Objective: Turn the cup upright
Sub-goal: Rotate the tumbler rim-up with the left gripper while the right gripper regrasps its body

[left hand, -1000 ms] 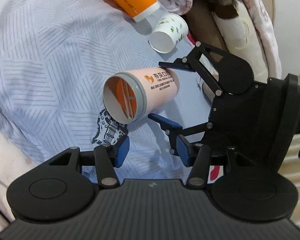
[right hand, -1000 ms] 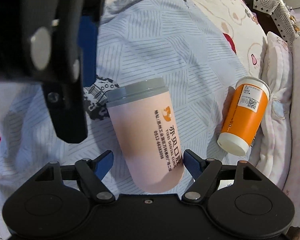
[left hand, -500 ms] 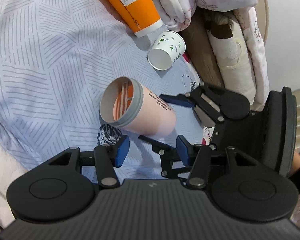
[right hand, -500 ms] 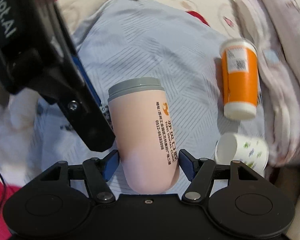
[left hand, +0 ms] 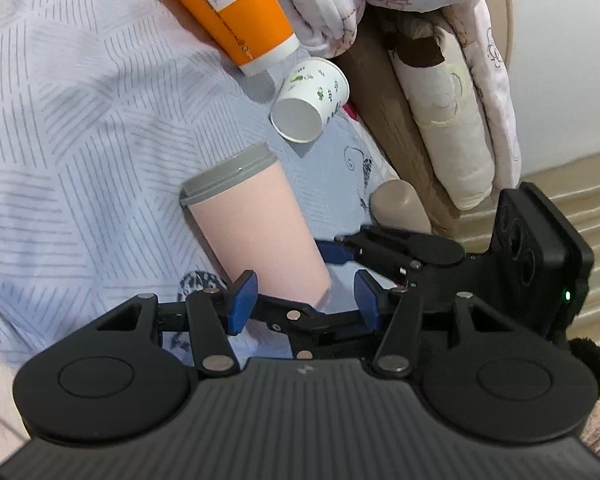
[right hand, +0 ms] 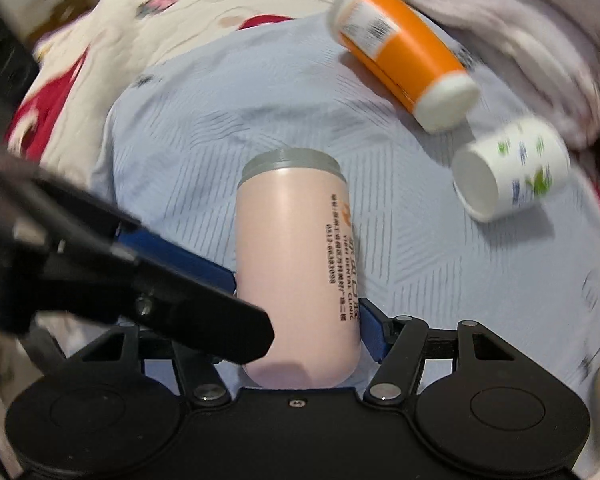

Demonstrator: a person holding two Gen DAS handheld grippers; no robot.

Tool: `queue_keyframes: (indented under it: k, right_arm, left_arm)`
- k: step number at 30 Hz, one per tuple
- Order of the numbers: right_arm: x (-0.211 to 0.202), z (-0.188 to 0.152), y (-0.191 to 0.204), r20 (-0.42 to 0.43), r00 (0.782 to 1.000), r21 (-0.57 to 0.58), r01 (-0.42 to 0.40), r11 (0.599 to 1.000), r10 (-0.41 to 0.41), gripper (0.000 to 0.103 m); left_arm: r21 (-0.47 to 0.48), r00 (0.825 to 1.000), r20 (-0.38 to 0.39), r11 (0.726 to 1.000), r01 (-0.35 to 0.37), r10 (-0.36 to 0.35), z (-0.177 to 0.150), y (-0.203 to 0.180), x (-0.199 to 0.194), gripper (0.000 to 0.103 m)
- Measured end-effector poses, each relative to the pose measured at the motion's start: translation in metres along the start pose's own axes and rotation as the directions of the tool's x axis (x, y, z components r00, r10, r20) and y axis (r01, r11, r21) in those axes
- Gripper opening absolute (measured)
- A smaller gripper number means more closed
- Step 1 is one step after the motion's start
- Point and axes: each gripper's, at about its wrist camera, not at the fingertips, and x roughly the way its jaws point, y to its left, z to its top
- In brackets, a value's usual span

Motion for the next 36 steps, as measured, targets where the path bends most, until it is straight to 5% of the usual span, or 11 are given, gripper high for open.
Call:
queue_keyframes:
  k: [8,25,29,36]
  right_arm:
    - [0.001,-0.013,-0.009,0.065,0.997,0.190,-0.048,0.981,0.036,0.067]
    - [-0.005,-0.048,-0.006,0.225,0.969,0.345,-0.177,0.922,0.102,0.067]
    - [-0.009,-0.051,0.008,0.214,0.976,0.215,-0.094,0.972,0.047,0.067]
    - [-0.021,-0.044,0.027,0.216,0.972,0.034,0.084,0.996,-0.090,0.068]
  left_arm:
    - [0.101,0.997,-0.054,0.994,-0.052,0.057,0.011,0.001,0.013,0.063]
    - [0.178,0.991,-0.041,0.977,-0.115,0.124,0.012,0.000,0.021,0.070]
    - [0.337,0.988,0.002,0.930,-0.144,0.153,-0.001,-0.021,0.017,0.069]
    - [0.568,0.979,0.069,0.799,-0.198,0.194,-0.013,-0.059,0.012,0.064]
